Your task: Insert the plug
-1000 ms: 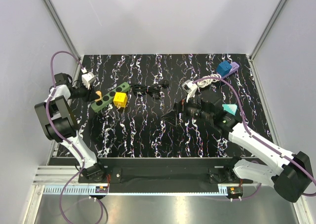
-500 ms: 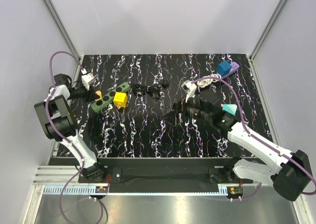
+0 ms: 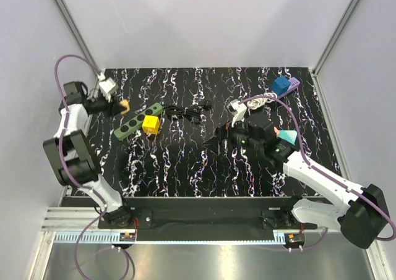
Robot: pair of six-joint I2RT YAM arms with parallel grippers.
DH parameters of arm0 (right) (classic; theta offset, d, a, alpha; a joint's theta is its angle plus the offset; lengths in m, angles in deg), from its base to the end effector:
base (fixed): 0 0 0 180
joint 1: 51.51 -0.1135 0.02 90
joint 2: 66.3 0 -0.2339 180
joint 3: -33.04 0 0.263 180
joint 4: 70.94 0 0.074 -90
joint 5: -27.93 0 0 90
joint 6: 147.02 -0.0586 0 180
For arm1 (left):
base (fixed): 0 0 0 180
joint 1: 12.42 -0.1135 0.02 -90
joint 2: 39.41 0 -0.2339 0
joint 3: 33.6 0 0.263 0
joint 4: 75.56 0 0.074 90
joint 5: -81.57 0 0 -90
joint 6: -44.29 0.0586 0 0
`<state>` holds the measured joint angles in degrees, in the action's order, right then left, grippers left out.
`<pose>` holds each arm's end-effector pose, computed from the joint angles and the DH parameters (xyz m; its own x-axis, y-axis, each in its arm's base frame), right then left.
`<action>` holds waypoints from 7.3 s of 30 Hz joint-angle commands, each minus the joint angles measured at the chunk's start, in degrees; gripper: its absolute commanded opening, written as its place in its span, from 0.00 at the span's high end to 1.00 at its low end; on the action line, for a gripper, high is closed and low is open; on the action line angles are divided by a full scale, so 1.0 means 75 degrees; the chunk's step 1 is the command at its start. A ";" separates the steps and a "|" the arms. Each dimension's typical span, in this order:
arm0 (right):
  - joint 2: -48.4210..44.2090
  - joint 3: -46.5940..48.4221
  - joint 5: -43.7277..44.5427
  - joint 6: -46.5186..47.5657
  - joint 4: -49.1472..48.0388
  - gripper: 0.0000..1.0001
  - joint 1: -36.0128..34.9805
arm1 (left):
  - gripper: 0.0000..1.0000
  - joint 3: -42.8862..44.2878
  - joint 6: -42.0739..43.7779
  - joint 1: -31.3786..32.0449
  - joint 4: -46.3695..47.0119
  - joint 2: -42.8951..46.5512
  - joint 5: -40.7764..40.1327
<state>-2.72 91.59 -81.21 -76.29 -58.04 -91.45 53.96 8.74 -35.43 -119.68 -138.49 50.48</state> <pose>0.2184 0.2080 0.2601 -0.5019 -0.0136 -0.8648 -0.7204 0.5599 0.4093 0.3634 0.0998 0.2059 -0.2441 0.3528 -0.9033 0.7595 0.6487 0.0482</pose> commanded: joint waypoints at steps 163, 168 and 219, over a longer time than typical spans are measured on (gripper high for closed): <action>-0.3836 -0.3564 0.3102 0.2674 -0.5703 0.00 -0.2186 | 1.00 -0.0236 0.1223 0.0548 -0.0609 -0.0147 -0.3555; -0.3847 -0.3564 0.3161 0.2686 -0.5703 0.00 -0.2198 | 1.00 -0.0342 0.1329 0.0466 -0.0598 -0.0183 -0.3472; -0.3999 -0.3552 0.3020 0.2616 -0.5551 0.00 -0.2198 | 1.00 -0.0975 0.1458 0.0840 -0.0797 0.0555 -0.3425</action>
<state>-31.88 64.81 -58.54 -56.05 -97.43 -107.71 47.31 19.43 -29.92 -122.37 -136.59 23.01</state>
